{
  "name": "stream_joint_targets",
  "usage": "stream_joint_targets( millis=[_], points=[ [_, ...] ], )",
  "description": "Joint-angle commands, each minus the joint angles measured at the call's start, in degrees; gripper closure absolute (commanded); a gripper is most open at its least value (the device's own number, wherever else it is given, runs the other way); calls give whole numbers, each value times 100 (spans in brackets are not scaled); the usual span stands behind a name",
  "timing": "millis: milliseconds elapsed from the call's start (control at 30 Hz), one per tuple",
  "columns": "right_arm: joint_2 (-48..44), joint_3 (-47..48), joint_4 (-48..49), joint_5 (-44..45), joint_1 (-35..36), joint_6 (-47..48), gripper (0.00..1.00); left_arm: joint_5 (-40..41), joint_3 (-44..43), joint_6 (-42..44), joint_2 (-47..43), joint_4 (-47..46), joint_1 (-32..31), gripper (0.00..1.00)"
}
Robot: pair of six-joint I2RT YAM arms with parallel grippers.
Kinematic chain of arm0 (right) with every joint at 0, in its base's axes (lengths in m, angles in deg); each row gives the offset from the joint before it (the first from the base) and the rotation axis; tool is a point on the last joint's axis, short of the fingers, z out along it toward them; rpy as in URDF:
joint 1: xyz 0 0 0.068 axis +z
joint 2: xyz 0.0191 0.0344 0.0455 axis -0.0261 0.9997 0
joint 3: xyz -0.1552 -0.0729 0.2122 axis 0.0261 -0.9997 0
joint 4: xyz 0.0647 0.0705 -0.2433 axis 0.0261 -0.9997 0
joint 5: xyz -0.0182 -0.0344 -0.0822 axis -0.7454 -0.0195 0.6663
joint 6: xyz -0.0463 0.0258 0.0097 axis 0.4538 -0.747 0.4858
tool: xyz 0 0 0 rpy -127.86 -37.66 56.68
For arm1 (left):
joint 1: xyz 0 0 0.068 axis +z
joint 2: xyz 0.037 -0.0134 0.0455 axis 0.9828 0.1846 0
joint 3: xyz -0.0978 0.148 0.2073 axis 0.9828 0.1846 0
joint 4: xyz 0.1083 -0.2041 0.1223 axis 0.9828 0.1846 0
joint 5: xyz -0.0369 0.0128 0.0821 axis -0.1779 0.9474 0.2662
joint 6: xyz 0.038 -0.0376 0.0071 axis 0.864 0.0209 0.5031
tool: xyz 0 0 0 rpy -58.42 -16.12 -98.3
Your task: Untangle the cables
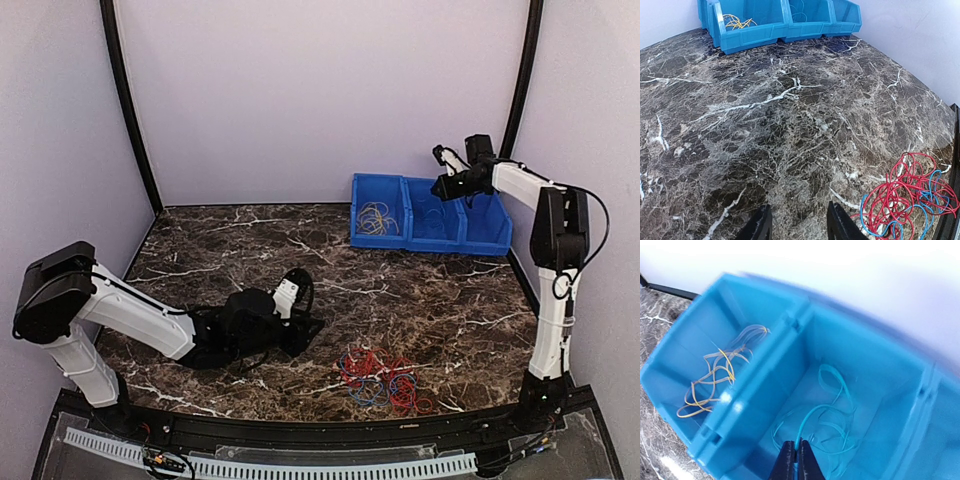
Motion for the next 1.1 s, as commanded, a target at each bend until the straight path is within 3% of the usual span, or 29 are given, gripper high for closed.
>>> stream_joint_targets(
  millis=[0, 167, 433, 667, 833, 1067],
  points=[
    [80, -208, -155, 13, -25, -133, 81, 146, 172, -106, -412, 70, -29, 60],
    [-943, -1012, 206, 35, -25, -93, 68, 226, 266, -82, -474, 27, -29, 60],
    [-2631, -2632, 543, -311, 29, 123, 66, 296, -282, 9, -101, 436, -28, 60],
    [-3940, -4505, 543, -1491, 287, 1062, 65, 133, -531, -21, -37, 708, -30, 59],
    [-4350, -5205, -402, -2525, 766, 2267, 65, -90, -880, 495, -69, 1453, -37, 60],
    [-4613, -5662, -1796, -2492, 1826, 3757, 64, -384, -819, 769, -484, 2043, -37, 60]
  ],
)
